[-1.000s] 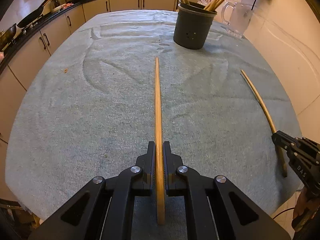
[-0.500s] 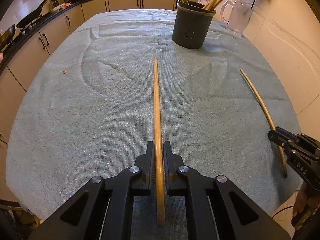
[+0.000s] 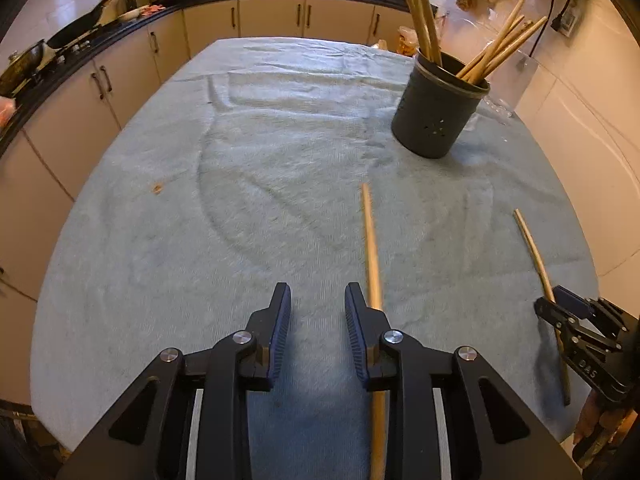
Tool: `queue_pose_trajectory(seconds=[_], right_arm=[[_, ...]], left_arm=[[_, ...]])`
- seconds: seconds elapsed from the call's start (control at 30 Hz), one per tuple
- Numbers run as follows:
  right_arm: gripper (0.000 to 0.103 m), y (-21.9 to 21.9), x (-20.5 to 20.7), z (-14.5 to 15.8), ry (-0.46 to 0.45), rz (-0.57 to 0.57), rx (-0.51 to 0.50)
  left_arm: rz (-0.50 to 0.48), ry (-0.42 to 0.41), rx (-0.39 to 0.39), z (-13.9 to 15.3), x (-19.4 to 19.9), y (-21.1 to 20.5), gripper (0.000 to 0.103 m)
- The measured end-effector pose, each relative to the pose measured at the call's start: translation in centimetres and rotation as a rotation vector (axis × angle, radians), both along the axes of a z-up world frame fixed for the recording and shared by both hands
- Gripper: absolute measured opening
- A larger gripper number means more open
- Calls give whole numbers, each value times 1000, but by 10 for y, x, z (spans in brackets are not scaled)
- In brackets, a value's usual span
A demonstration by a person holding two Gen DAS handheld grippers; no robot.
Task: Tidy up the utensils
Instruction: 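Close the left tool on a chopstick while the right tool grasps the other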
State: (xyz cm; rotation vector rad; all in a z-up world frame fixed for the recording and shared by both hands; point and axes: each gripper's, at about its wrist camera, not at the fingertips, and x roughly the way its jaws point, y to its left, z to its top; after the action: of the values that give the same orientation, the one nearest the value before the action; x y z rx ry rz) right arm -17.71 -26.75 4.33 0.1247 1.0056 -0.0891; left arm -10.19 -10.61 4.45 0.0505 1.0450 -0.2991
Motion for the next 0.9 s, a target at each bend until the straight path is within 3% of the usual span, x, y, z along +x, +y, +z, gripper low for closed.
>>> queue_pose_trajectory(seconds=[0.2,0.33,0.77,0.83,0.87,0.9], right_arm=[[39,-8,21,0,29,-7,4],[39,-11,35,0,50,18,-18],[38,-21,98,2,175,52,-28],[33,-19,102,2,193,51,-21],[26,-18,103,3,193,49,-24],[11,-17,104,3,188,52,-28]], left_arm=[[-97,38,22,-11,11,-32,26],[-113,92,33,-23,25,-41,26],[-134,102,60,-26,62,-58,26],[-124,97,52,-26,65,-58,26],[-116,89,48,-26,65,-58,26],[-112,76,47,-26,64,-58,26]])
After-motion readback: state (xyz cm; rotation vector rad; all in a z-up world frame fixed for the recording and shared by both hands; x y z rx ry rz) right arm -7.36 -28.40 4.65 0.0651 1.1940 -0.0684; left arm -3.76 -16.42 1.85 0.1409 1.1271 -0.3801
